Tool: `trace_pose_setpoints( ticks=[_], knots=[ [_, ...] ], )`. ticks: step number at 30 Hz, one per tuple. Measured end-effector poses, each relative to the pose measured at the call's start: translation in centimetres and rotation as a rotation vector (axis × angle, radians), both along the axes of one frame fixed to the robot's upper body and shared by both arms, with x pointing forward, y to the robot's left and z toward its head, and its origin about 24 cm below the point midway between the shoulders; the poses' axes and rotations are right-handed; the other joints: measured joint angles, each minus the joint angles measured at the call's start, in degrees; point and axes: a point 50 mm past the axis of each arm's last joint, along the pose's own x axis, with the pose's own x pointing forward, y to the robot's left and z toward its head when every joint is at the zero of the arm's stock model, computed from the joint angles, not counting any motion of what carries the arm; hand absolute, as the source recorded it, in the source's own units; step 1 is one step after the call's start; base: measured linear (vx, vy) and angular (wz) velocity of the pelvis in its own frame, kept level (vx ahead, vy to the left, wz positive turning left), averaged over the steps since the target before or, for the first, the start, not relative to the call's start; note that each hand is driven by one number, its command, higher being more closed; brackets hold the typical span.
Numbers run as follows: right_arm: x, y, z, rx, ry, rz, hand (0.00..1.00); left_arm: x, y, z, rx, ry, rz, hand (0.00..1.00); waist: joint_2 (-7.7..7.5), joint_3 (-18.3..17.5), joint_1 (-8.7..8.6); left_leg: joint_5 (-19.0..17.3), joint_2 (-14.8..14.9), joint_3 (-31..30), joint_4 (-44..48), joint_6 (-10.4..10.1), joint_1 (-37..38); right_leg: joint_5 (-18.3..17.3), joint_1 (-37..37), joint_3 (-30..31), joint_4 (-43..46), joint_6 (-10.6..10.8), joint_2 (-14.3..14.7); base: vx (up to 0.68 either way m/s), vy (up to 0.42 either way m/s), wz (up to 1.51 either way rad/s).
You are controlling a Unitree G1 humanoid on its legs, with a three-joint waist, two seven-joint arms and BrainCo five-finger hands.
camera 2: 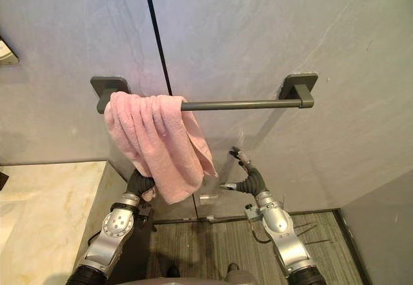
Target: Organize washtable
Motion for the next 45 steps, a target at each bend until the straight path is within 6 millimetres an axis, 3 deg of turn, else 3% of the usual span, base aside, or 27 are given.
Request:
trace_pose_setpoints(
  ticks=[1,2,6,13,17,23,45],
  knots=[
    [0.2,0.5,0.1,0.0,-0.003,0.024,0.0,0.0,-0.3,0.0,-0.008,0.0,-0.004,1.0,0.07,-0.05,0.16,0.01,-0.01,-0.27,0.0,0.0,-0.02,0.0,0.11,-0.27,0.0,0.0,0.0,0.0,-0.017,0.13],
    [0.4,1.3,0.3,0.003,-0.011,0.053,1.0,0.0,-0.6,0.0,-0.022,0.0,-0.007,1.0,0.16,-0.12,0.7,0.06,0.01,-0.46,0.01,-0.05,-0.05,0.0,0.17,-0.4,0.0,0.0,0.04,0.01,-0.011,0.1],
    [1.2,3.5,0.3,0.033,-0.009,0.105,1.0,-0.1,-1.1,-0.1,-0.03,0.003,-0.019,1.0,0.38,-0.33,0.97,0.47,-0.01,-1.63,0.01,-0.11,-0.49,-0.01,0.42,-1.52,-0.04,-0.02,0.1,-0.01,-0.012,0.15],
    [1.3,4.3,-0.2,0.044,0.011,0.116,1.0,-0.1,-1.2,-0.1,-0.039,0.0,0.001,1.0,0.36,-0.37,1.69,0.85,0.04,-2.96,-0.06,-0.09,-0.51,-0.16,0.99,-2.41,0.02,-0.11,0.1,-0.03,-0.01,0.11],
    [1.4,4.0,-1.2,0.041,0.056,0.088,1.0,-0.1,-0.9,-0.1,-0.036,0.001,0.011,1.0,0.14,-0.54,1.31,1.13,-0.37,-3.85,-0.42,-0.15,-0.75,-0.17,1.07,-3.33,-0.03,-0.1,0.13,-0.04,-0.002,0.11],
    [2.1,1.3,-0.9,0.062,0.041,-0.044,1.0,-0.2,-0.2,-0.2,-0.033,0.004,0.037,1.0,0.12,-0.54,1.21,1.14,-0.47,-4.07,-0.45,-0.16,-0.75,-0.16,1.07,-3.55,-0.44,-0.09,0.07,-0.01,-0.002,0.01],
    [0.7,-1.3,-1.5,0.21,0.045,-0.283,1.0,-0.7,-2.7,0.4,-0.156,-0.009,-0.048,1.0,0.17,-0.46,-0.3,-0.22,0.15,-1.25,-0.46,-0.68,-0.12,-0.6,0.84,-0.83,-0.73,0.41,0.56,-0.01,-0.004,-0.05]
  ],
)
